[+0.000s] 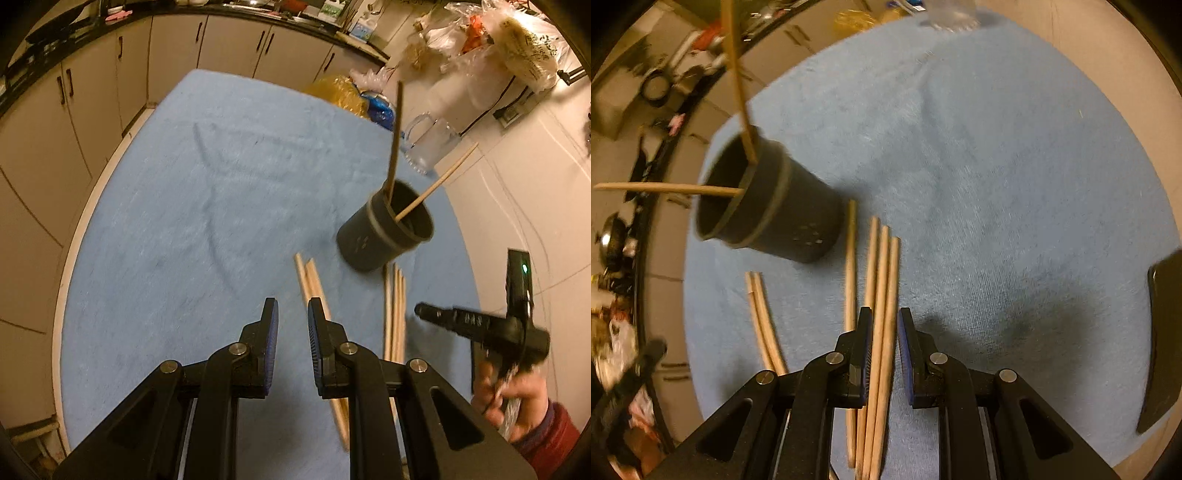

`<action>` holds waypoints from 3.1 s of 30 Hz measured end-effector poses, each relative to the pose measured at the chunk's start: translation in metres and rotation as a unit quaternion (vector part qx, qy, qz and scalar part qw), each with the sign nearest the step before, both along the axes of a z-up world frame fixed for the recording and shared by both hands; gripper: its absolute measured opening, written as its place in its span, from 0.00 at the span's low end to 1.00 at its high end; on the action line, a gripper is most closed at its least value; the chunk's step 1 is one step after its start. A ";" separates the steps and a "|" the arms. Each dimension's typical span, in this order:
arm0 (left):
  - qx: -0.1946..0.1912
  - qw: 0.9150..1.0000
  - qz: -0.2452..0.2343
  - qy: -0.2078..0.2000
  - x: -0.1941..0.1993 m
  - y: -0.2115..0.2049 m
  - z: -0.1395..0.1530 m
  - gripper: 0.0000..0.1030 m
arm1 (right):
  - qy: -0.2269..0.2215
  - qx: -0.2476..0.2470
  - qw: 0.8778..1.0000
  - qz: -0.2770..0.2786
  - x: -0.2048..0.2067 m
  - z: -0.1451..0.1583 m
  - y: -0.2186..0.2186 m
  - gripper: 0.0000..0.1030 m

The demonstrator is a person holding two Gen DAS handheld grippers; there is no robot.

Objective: Organize utensils

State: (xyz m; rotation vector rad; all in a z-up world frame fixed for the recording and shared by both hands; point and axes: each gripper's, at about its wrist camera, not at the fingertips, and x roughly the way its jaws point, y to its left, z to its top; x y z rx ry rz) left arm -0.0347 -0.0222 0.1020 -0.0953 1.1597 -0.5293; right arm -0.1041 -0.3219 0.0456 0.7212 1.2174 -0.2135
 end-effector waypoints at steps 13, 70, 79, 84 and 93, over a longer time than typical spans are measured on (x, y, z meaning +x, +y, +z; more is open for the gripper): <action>0.007 0.999 -0.024 0.022 -0.010 0.028 -0.014 0.16 | 0.063 -0.060 0.996 -0.005 0.021 -0.020 0.029 0.08; 0.061 0.993 0.099 -0.032 -0.076 -0.081 -0.014 0.06 | -0.098 0.015 0.986 0.137 -0.034 0.005 -0.080 0.06; 0.037 0.992 0.078 -0.088 -0.074 -0.089 0.025 0.06 | -0.177 -0.031 0.977 0.114 -0.063 0.073 -0.074 0.06; 0.028 0.992 0.070 -0.102 -0.079 -0.099 0.035 0.06 | -0.204 -0.055 0.971 0.114 -0.068 0.083 -0.070 0.06; 0.018 0.990 0.071 -0.124 -0.077 -0.106 0.049 0.06 | -0.228 -0.049 0.966 0.112 -0.068 0.099 -0.073 0.06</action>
